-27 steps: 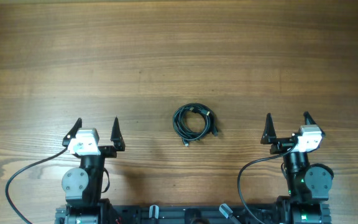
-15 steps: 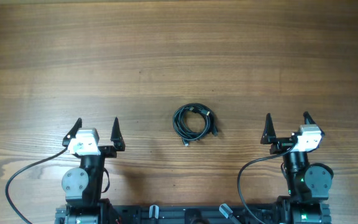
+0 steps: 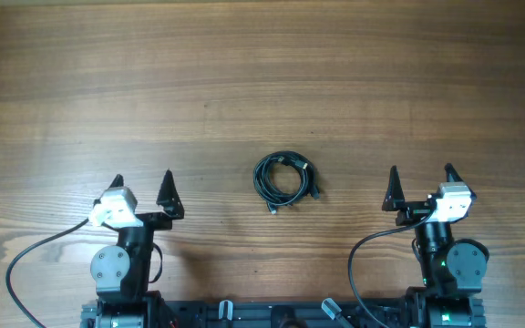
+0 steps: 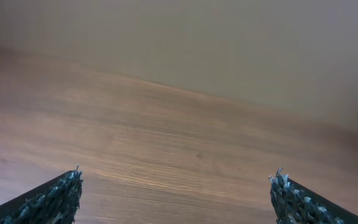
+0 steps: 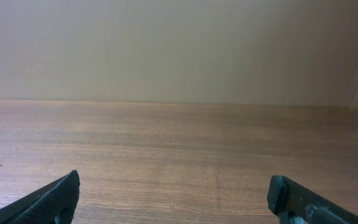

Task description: Untangle cables

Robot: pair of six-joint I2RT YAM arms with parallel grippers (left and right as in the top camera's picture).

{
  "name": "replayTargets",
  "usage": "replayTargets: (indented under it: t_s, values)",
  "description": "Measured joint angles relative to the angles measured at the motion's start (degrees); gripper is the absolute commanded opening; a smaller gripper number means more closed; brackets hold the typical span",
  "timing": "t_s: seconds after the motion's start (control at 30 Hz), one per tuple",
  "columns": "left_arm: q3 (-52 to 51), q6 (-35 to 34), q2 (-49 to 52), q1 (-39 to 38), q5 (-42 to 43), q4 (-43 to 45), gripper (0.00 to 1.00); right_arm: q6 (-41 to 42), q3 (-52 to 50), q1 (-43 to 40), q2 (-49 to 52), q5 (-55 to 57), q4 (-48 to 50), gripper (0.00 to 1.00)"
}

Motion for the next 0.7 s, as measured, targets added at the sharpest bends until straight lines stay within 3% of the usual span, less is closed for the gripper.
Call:
replayTargets:
  t_s: [0.2, 0.7]
  values:
    - [0.0, -4.85, 0.0, 0.0, -0.02, 0.0, 1.0, 0.0, 0.0, 0.0, 0.02, 0.0, 0.0, 1.0]
    - [0.0, -6.16, 0.0, 0.0, -0.02, 0.61, 1.0, 0.0, 0.0, 0.0, 0.02, 0.0, -0.02, 1.0]
